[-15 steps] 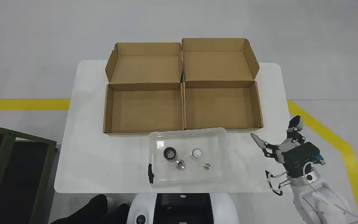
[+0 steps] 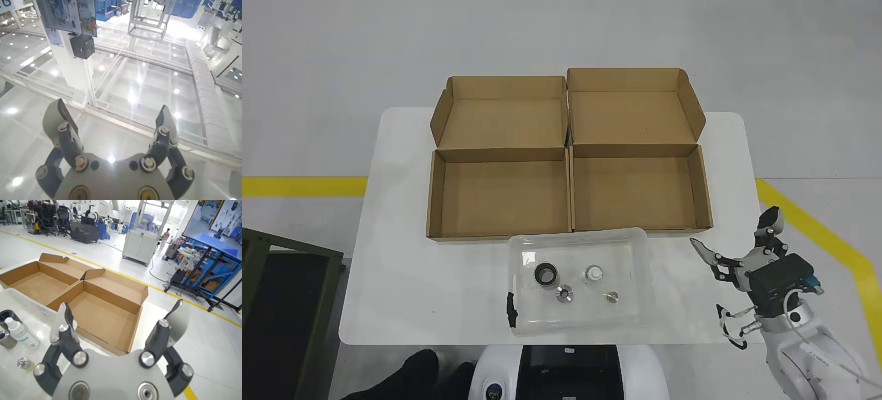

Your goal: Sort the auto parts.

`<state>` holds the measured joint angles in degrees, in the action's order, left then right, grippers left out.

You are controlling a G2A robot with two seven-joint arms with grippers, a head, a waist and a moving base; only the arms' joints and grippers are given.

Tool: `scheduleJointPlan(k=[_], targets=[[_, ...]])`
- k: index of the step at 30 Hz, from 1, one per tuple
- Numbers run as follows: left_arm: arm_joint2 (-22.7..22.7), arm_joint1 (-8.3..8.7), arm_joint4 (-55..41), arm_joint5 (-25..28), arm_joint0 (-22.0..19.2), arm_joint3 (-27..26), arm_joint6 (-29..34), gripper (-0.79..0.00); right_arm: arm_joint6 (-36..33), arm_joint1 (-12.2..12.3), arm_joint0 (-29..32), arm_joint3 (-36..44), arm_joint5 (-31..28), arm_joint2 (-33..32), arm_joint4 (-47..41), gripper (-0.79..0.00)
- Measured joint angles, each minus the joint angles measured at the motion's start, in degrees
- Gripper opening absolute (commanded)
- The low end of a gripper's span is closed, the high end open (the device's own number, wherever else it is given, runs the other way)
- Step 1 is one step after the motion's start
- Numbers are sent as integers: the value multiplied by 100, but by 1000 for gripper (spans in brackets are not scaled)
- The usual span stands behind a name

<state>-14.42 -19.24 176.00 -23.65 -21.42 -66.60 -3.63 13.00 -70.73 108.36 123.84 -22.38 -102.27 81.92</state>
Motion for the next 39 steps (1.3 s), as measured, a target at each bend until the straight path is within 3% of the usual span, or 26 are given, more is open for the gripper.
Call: scheduleJointPlan(k=[8,31,39], targets=[[0,0,0,0,0,0,0,0,-222,18,-147,24,-213,162,55,0],[0,0,0,0,0,0,0,0,-1592,180,-1092,-73,-2529,1909,542,0],[0,0,0,0,0,0,0,0,-2094,209,-1538,-420,-2817,2461,741,0]])
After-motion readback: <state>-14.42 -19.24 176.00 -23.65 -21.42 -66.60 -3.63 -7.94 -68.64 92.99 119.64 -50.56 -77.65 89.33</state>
